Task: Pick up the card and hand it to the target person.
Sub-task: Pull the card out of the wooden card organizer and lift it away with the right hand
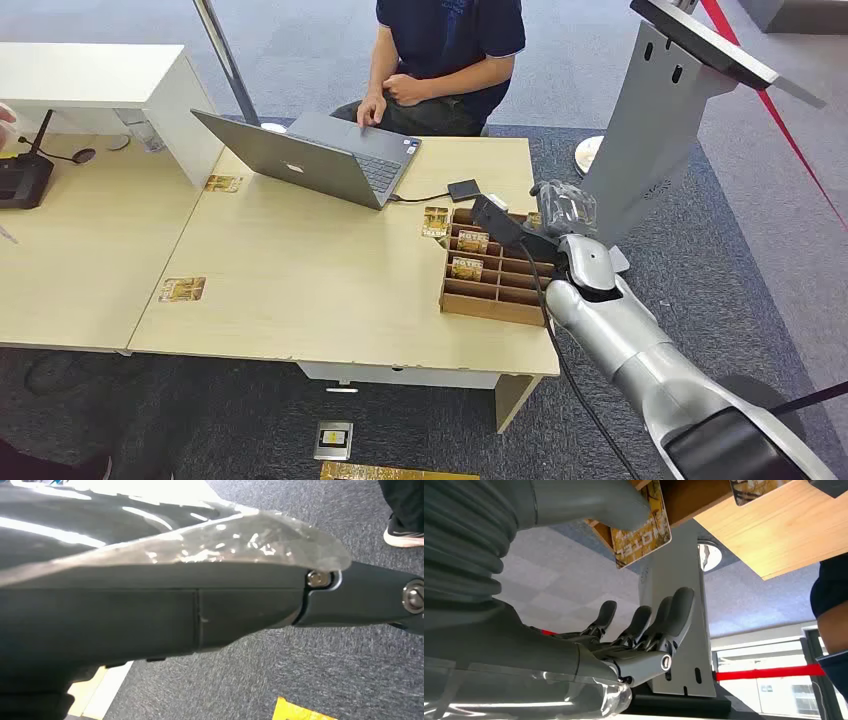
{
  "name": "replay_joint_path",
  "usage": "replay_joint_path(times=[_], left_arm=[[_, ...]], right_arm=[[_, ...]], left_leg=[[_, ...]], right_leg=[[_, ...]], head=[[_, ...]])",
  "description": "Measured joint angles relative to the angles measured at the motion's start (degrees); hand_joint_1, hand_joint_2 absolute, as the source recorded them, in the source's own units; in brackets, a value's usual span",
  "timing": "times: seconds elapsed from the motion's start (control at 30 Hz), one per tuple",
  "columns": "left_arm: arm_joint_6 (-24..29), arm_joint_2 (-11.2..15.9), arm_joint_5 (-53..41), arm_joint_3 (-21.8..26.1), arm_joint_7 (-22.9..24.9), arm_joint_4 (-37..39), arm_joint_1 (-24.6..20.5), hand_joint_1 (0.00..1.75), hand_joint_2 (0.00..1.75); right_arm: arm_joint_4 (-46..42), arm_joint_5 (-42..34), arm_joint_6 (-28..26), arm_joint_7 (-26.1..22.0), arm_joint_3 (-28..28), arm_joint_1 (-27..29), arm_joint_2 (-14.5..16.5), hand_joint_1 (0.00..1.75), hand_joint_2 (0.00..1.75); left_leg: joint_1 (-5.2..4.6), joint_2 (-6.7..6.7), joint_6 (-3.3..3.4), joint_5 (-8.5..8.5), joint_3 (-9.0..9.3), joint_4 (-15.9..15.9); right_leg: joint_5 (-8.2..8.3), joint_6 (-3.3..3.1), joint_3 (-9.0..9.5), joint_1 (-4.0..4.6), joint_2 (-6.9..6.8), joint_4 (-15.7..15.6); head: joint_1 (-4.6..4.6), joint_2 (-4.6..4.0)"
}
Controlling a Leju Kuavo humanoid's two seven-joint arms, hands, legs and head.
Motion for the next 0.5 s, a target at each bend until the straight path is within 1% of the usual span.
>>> replay_joint_path(times=[0.27,0.5], left_arm=[[0.0,0.0,-0.3,0.0,0.1,0.0,0.0,0.0,0.0],[0.0,0.0,-0.7,0.0,0.3,0.0,0.0,0.0,0.0]], right_arm=[[1.4,0.3,0.4,1.5,0.4,-0.9,0.0,0.66,1.75],[2.3,0.6,1.1,2.2,0.8,-1.6,-0.1,0.68,1.75]], left_leg=[[0.0,0.0,0.0,0.0,0.0,0.0],[0.0,0.0,0.0,0.0,0.0,0.0]], right_leg=[[0.0,0.0,0.0,0.0,0.0,0.0],[0.0,0.0,0.0,0.0,0.0,0.0]], head=[[0.0,0.0],[0.0,0.0]])
